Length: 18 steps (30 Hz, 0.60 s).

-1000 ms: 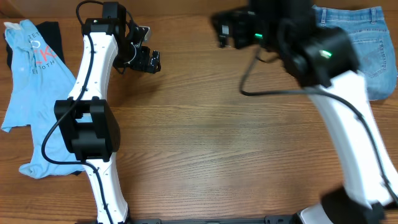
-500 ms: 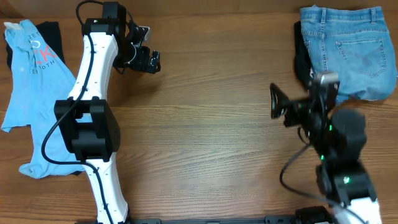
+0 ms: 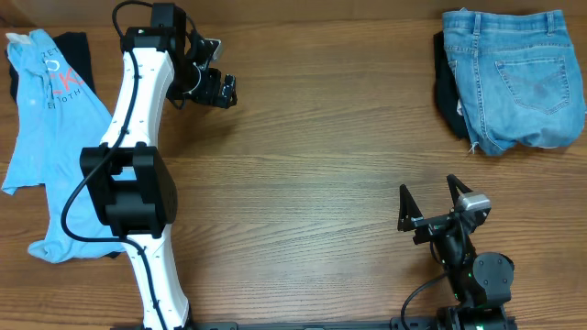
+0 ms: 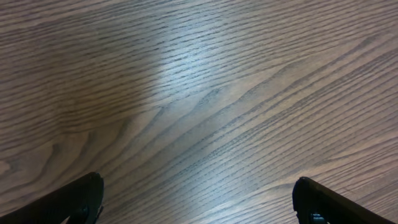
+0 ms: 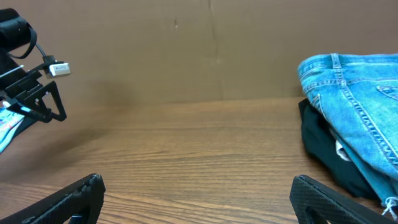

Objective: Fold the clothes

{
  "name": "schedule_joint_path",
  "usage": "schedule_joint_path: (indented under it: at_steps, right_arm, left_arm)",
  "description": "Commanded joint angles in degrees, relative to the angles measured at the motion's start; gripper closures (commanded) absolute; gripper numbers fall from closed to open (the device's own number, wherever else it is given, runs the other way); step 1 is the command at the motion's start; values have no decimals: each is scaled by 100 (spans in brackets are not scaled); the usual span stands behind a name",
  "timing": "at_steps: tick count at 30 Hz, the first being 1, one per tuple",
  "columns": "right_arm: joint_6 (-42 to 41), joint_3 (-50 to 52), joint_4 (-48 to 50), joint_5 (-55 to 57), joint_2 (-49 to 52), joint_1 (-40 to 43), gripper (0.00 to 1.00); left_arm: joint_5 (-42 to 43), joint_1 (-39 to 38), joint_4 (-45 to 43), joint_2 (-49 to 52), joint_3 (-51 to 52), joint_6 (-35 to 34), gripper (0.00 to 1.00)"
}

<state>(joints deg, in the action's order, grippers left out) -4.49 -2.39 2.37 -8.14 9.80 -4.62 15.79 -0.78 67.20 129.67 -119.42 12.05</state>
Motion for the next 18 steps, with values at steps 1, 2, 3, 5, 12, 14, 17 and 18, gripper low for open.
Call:
schedule_joint_path:
  at_steps: [1,2,3,5,12,14,17,18]
  right_arm:
    - [2,197,-127,-11,-254,146,0]
    - [2,195,-387,0,-275,149,0]
    - [0,195,-656,-2,-278,149,0]
    - [2,195,-634,35,-317,149,0]
    - [2,195,-638,39,-960,133,0]
    - [2,195,-636,37,-957,133,0]
    - [2,195,-636,37,-957,133,0]
    - [2,195,-636,37,-957,133,0]
  left_arm:
    - [15,-37,-20,-13,-118,-50,0]
    - [15,-37,-20,-13,-118,-50,0]
    - [15,-37,-20,-13,-118,-50,0]
    - [15,-37,-20,-13,-118,-50,0]
    - [15,-37,-20,-13,-118,-50,0]
    - [15,-37,-20,-13,-118,-50,0]
    - [15,-37,-20,-13,-118,-50,0]
    - [15,-37,-20,-13,-118,-50,0]
